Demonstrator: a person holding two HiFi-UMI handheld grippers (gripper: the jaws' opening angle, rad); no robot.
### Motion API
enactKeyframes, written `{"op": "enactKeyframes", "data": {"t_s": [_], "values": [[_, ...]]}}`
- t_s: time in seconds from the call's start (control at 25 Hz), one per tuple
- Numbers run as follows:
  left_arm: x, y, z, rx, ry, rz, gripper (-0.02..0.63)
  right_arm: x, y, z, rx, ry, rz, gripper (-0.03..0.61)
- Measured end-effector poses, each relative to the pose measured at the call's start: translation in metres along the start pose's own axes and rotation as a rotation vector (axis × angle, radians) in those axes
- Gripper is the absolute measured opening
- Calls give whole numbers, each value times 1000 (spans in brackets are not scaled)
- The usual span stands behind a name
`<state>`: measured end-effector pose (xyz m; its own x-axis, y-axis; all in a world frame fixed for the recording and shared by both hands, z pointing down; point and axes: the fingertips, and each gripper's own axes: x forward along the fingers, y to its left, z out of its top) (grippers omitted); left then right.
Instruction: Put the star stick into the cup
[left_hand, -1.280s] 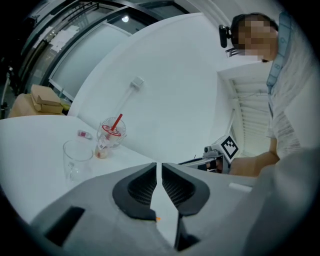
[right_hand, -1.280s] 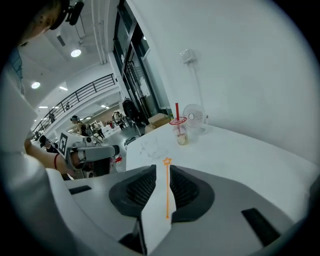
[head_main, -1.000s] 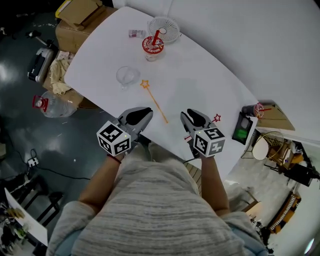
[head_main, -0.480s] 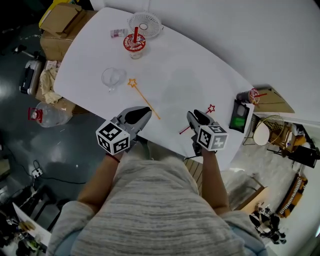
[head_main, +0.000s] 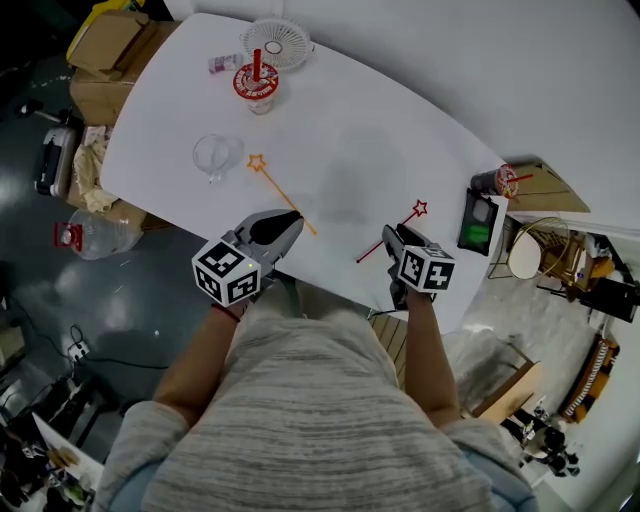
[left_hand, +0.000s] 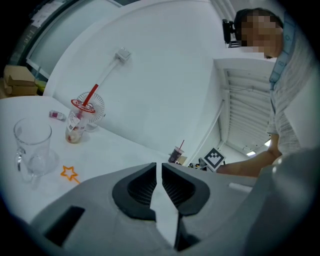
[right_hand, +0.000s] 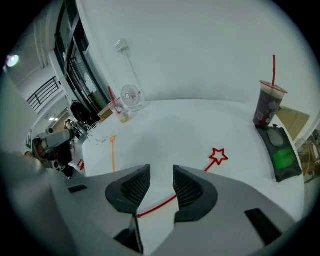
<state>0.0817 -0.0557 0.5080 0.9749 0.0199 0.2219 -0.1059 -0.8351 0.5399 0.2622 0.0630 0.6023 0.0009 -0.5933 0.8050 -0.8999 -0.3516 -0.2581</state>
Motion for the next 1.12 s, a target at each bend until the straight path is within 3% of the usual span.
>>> {"op": "enactKeyframes", "data": {"t_s": [0.32, 0.6, 0.68, 0.92, 1.12], "values": [[2, 0, -3, -5, 14, -3, 26, 9, -35, -25, 164, 68, -82, 123], [3, -2, -8, -10, 21, -12, 26, 24, -55, -38, 493, 64, -52, 123], [3, -2, -8, -7, 24, -13, 26, 27, -59, -41, 539, 71, -63, 123], [0, -2, -8, -10, 17, -11, 26, 32, -67, -46, 502, 101, -165, 123], [-4, 1, -8, -14, 10, -8, 26, 33, -69, -48, 405, 148, -277, 103]]}}
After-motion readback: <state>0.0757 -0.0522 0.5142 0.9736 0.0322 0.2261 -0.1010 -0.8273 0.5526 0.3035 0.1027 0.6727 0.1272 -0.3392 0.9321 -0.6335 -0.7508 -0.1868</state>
